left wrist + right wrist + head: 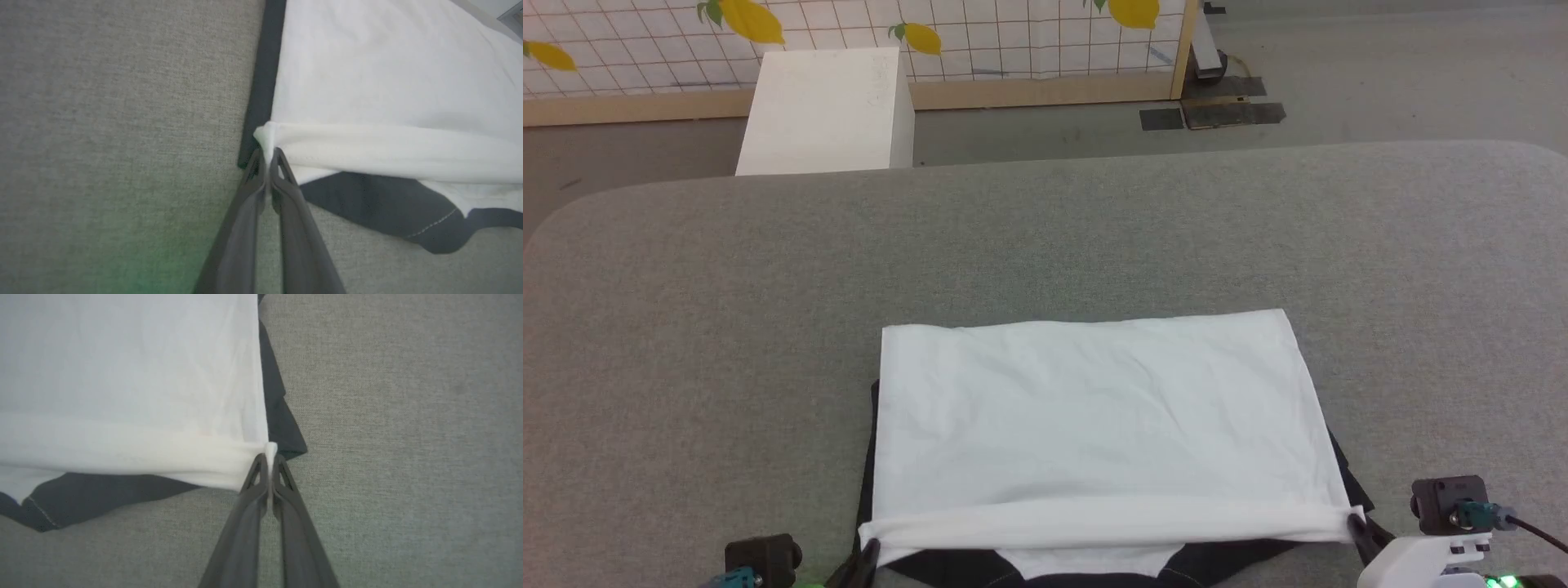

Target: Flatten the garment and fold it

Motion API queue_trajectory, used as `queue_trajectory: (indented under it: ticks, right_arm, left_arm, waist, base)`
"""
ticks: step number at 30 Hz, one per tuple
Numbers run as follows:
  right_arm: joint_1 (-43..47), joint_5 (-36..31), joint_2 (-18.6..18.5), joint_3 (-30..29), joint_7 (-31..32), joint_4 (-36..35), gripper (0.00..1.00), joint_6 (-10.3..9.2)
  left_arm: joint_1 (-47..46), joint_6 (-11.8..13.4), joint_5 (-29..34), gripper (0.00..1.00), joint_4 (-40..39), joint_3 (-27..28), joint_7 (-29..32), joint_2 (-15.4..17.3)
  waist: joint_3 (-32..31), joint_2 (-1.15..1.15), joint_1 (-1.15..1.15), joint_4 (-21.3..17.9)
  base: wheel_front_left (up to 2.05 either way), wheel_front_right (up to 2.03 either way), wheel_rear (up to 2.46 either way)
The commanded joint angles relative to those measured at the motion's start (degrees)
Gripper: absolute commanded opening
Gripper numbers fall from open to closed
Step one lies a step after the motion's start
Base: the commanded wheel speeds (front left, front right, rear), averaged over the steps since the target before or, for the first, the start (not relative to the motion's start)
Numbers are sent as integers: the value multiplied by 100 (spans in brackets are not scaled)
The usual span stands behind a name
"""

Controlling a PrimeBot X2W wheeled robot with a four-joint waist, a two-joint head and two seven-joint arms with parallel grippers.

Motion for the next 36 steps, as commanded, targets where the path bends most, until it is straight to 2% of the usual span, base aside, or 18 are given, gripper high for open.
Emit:
queue_trajectory:
  ticks: [1, 6, 10, 15, 22, 25, 28, 36]
  right_arm:
    - [91, 66, 18, -28, 22, 49, 100, -12]
    - [138, 193, 61, -139, -3, 74, 100, -12]
    - [126, 294, 76, -316, -192, -56, 100, -12]
    - [-158, 629, 80, -492, -861, -130, 100, -12]
    - [-761, 938, 81, -519, -1342, 437, 100, -12]
    - [-1072, 1187, 81, -554, -1301, 853, 100, -12]
    - [-1479, 1352, 81, -489, -974, 1493, 100, -12]
    - [-2033, 968, 81, -457, -202, 2544, 100, -12]
  left_arm:
    - [18, -8, -1, 100, 90, 12, -17, -10]
    - [83, 17, -108, 100, 89, 162, -243, -67]
    - [123, 43, -17, 100, -104, 386, -714, 22]
    - [-86, 142, 344, 100, -305, 650, -1427, 44]
    - [-883, 188, 1121, 100, -241, 876, -1629, -184]
    - [-1201, 71, 1567, 100, -204, 955, -1632, -329]
    - [-1429, -111, 1882, 100, -81, 1088, -1634, -574]
    - [-1587, -433, 2243, 100, 167, 1422, -1635, -903]
  waist:
    - [-15, 0, 0, 7]
    - [-94, 0, 0, 30]
    - [-129, 0, 0, 74]
    - [-138, 0, 0, 117]
    - [-122, 0, 0, 256]
    - [-118, 0, 0, 308]
    - [-109, 0, 0, 320]
    - [-13, 0, 0, 291]
  base:
    - [0, 0, 0]
    - [0, 0, 0]
    - [0, 0, 0]
    - [0, 0, 0]
    - [0, 0, 0]
    - [0, 0, 0]
    - [0, 0, 0]
    - [0, 0, 0]
